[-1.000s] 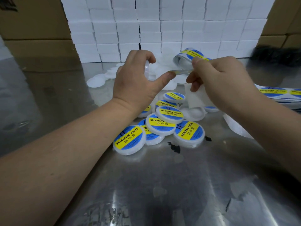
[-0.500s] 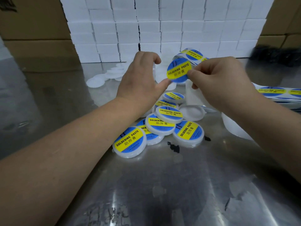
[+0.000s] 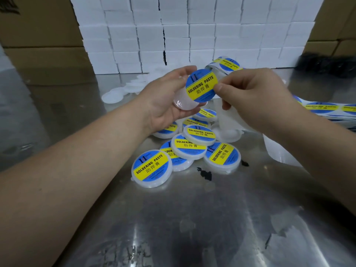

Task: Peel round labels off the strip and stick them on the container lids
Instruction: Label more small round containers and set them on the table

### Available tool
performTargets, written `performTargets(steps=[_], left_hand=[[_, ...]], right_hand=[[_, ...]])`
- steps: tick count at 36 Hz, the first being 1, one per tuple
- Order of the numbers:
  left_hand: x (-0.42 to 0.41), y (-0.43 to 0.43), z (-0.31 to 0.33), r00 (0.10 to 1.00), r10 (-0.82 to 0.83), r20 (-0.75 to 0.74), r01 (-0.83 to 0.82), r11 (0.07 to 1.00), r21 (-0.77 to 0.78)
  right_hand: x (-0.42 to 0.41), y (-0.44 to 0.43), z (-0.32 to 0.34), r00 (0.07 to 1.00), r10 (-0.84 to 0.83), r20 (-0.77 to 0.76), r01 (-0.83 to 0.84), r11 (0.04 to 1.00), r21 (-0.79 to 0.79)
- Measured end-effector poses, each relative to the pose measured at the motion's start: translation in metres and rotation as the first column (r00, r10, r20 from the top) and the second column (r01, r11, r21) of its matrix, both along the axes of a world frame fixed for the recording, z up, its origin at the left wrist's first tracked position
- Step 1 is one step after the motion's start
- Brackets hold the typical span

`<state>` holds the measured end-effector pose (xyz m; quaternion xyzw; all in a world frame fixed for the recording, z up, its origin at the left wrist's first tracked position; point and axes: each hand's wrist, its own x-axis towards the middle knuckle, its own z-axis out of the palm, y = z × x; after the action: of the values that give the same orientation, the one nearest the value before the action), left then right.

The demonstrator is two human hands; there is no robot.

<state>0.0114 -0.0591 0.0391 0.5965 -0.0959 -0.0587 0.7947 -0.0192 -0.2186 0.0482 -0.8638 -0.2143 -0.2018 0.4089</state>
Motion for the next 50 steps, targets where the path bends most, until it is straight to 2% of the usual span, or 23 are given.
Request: performTargets(steps=[8, 25, 50], left_hand=[[-0.004, 0.001, 0.004, 0.992, -0.121, -0.032, 0.115, 0.981, -0.154], [-0.005, -0.008, -0.004, 0.982, -0.125, 0.139, 0.121, 0.992, 0.033], [-0.008, -0.009, -0.004, 0.979, -0.132, 0.155, 0.127, 0.991, 0.043]], right_hand=[[0.000, 0.002, -0.002, 0.999, 0.009, -0.049, -0.010, 1.000, -0.018], [-0.001, 0.002, -0.002, 0.994, -0.049, -0.097, 0.048, 0.999, -0.003], [0.000, 0.001, -0.002, 0.987, -0.080, -0.137, 0.077, 0.997, -0.025]])
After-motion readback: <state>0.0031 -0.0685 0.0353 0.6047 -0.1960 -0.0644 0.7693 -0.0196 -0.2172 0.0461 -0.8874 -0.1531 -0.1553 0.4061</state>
